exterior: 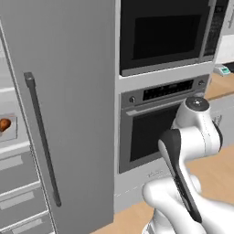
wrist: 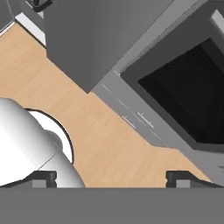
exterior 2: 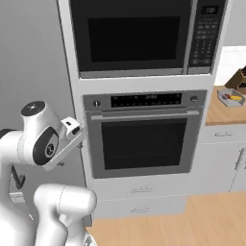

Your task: Take the meat container that has the chicken drumstick and place it on the second highest rack of the freezer. Then take the vegetable container that has the corn and tomato and place it on the highest rack of the freezer.

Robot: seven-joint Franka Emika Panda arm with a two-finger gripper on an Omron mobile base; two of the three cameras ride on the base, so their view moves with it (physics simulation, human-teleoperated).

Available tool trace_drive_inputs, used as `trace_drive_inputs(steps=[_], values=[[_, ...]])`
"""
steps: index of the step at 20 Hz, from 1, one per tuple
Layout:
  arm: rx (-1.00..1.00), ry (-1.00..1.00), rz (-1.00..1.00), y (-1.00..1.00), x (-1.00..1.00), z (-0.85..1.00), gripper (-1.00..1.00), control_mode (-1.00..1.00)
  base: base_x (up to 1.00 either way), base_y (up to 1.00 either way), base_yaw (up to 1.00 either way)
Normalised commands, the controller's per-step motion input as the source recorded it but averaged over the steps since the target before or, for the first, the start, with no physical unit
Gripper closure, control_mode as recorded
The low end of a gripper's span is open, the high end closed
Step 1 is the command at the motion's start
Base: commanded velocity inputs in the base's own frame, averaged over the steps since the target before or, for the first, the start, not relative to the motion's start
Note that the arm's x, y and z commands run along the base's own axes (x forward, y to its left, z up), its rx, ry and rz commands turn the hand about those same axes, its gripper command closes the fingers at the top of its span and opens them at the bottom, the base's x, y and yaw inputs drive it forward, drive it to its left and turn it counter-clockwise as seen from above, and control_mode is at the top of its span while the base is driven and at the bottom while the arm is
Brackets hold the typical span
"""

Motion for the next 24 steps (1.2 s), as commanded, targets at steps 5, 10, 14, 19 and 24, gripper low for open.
trace_drive_inputs(steps=[5, 10, 14, 19, 24], values=[[0.00, 0.00, 0.00, 0.00, 0.00, 0.00, -1.00, 1.00, 0.38, -0.81, 0.00], [0.00, 0.00, 0.00, 0.00, 0.00, 0.00, -1.00, 1.00, 0.45, -0.78, 0.15], [0.00, 0.00, 0.00, 0.00, 0.00, 0.00, -1.00, 1.00, 0.20, -0.78, 0.24], [0.00, 0.00, 0.00, 0.00, 0.00, 0.00, -1.00, 1.00, 0.33, -0.77, 0.28], [0.00, 0.00, 0.00, 0.00, 0.00, 0.00, -1.00, 1.00, 0.44, -0.77, 0.28]])
